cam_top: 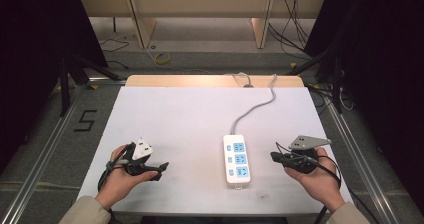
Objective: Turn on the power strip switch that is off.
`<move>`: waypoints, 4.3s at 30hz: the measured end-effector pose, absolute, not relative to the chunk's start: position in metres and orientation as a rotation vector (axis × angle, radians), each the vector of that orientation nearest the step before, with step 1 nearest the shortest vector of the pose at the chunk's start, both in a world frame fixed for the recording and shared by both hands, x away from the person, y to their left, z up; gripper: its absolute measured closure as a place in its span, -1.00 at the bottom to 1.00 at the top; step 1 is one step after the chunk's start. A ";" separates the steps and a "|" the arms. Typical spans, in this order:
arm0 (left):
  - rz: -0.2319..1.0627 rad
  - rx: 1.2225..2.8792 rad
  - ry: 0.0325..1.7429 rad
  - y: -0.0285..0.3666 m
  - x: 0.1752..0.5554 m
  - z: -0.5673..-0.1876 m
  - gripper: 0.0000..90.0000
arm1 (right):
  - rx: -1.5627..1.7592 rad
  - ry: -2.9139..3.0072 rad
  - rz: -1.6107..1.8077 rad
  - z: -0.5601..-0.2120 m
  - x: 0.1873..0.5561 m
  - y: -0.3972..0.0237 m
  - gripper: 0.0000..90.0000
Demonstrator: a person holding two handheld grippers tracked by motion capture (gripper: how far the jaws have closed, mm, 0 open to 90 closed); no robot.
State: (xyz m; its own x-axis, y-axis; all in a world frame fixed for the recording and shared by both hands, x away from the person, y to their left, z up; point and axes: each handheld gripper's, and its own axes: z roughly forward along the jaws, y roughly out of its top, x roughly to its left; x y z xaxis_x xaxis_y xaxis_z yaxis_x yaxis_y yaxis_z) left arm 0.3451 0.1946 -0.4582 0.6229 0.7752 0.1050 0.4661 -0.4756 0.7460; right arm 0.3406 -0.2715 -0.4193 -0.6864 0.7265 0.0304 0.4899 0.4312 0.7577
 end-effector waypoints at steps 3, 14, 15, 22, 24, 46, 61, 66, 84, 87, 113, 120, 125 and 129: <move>0.572 2.149 0.969 0.195 0.345 -0.458 -0.63 | 1.064 2.384 1.116 -0.418 0.341 -0.271 1.00; 0.572 2.152 0.969 0.194 0.345 -0.458 -0.63 | 1.070 2.386 1.119 -0.414 0.346 -0.266 1.00; 0.571 2.152 0.969 0.194 0.345 -0.458 -0.63 | 1.071 2.387 1.119 -0.413 0.346 -0.266 1.00; 0.571 2.152 0.970 0.194 0.345 -0.458 -0.63 | 1.067 2.386 1.120 -0.411 0.350 -0.262 1.00; 0.572 2.151 0.972 0.194 0.345 -0.458 -0.63 | 1.066 2.385 1.121 -0.410 0.351 -0.261 1.00; 0.574 2.150 0.972 0.194 0.345 -0.458 -0.63 | 1.063 2.398 1.109 -0.406 0.361 -0.250 1.00; 0.574 2.148 0.973 0.194 0.345 -0.458 -0.63 | 1.074 2.403 1.105 -0.402 0.367 -0.245 1.00; 0.574 2.149 0.974 0.194 0.345 -0.458 -0.63 | 1.071 2.405 1.104 -0.401 0.369 -0.243 1.00; 0.573 2.150 0.973 0.194 0.345 -0.458 -0.62 | 1.088 2.416 1.092 -0.398 0.375 -0.239 1.00; 0.571 2.148 0.973 0.194 0.345 -0.457 -0.62 | 1.090 2.417 1.089 -0.397 0.377 -0.237 1.00; 0.570 2.148 0.969 0.193 0.346 -0.458 -0.62 | 1.072 2.470 1.058 -0.395 0.389 -0.220 1.00; 0.571 2.149 0.968 0.193 0.345 -0.458 -0.62 | 1.065 2.477 1.054 -0.395 0.392 -0.217 1.00; 0.572 2.149 0.967 0.193 0.345 -0.458 -0.62 | 1.067 2.482 1.049 -0.395 0.394 -0.214 1.00; 0.573 2.145 0.969 0.193 0.346 -0.458 -0.62 | 1.065 2.485 1.045 -0.395 0.395 -0.212 1.00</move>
